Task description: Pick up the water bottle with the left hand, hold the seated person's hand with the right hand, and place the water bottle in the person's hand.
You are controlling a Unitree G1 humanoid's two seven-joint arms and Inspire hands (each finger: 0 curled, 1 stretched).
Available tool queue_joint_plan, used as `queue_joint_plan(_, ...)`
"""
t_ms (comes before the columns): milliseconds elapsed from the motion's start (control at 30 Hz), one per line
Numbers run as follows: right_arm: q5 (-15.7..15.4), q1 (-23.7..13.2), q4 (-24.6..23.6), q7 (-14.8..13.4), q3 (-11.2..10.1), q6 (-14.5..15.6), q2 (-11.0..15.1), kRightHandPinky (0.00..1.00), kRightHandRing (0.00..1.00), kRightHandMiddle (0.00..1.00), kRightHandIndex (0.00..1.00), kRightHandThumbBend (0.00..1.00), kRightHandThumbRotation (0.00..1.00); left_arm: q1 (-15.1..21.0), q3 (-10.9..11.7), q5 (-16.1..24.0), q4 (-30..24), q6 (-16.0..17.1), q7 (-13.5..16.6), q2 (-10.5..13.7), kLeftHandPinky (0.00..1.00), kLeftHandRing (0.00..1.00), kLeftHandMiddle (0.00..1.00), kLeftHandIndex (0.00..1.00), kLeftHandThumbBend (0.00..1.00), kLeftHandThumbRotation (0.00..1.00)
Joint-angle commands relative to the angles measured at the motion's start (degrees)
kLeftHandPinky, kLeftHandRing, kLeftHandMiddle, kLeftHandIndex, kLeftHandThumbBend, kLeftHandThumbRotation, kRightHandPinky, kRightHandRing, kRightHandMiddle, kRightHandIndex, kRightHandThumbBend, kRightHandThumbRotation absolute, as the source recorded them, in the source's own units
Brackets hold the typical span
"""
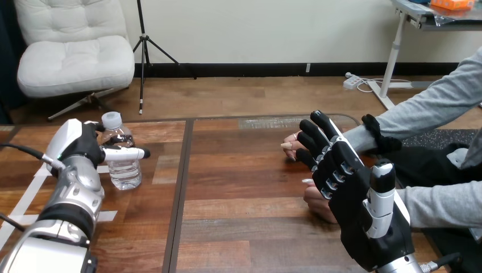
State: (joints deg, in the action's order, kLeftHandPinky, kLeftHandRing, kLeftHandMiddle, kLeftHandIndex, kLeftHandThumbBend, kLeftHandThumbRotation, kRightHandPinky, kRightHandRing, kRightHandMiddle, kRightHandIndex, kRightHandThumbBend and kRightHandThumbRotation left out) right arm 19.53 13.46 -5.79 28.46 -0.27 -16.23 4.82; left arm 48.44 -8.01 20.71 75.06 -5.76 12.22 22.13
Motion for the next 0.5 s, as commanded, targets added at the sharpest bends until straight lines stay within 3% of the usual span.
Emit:
queue_joint_plan(0, 0.6, -2.1, -1.4, 0.0, 0.1, -1.1, -0.2, 1.00, 0.99, 0.97, 0.98, 0.97, 1.00, 5.5, -0.1, 0.1, -0.7, -0.3, -0.5, 0.3, 0.76, 0.86, 0.88, 0.86, 0.99, 0.31)
queue_joint_plan(467, 0.1, -1.9, -1.8, -0.2, 0.1, -1.3, -0.2, 1.00, 0.99, 0.97, 0.98, 0.96, 1.00, 5.4, -1.3, 0.9, -0.8, -0.1, -3.9, 0.3, 0.89, 0.94, 0.97, 0.96, 1.00, 0.34)
